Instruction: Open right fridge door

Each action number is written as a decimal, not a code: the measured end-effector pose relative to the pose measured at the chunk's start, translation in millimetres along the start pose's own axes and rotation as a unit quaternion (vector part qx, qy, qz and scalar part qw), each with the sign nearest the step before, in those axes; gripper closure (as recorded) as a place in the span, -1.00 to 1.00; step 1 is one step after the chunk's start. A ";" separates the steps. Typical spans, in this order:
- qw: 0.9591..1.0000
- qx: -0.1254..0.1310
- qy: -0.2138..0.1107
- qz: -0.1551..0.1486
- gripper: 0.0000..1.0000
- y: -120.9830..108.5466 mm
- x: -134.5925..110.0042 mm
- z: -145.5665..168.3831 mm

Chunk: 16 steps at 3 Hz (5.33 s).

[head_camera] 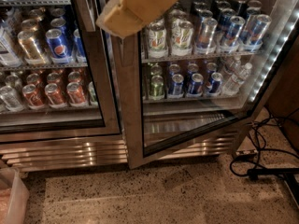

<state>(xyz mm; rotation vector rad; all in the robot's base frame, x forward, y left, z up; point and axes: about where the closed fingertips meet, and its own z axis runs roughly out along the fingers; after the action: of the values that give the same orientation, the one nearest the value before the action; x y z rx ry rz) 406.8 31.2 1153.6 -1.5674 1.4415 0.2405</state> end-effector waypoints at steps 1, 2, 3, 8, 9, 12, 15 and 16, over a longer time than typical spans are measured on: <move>1.000 0.000 0.000 0.000 -0.91 0.0 0.0 0.0; 1.000 0.000 0.000 0.000 -0.99 0.0 0.0 0.0; 1.000 0.000 0.000 0.000 -0.99 0.0 0.0 0.0; 0.985 0.080 0.048 0.147 -1.00 38.0 122.4 -11.3; 0.986 0.091 0.044 0.133 -1.00 38.3 107.1 -15.6; 0.977 0.138 -0.088 0.139 -1.00 -15.1 88.3 20.8; 0.977 0.054 -0.158 0.130 -1.00 -13.9 39.7 80.8; 0.978 0.037 -0.168 0.122 -1.00 -7.0 28.0 85.7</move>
Offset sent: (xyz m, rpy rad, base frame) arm -0.0184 -0.0636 -0.0328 0.1242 0.0268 -0.3515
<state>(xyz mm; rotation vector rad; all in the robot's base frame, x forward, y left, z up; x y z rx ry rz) 458.3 74.2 1093.0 -1.2202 1.3530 0.5630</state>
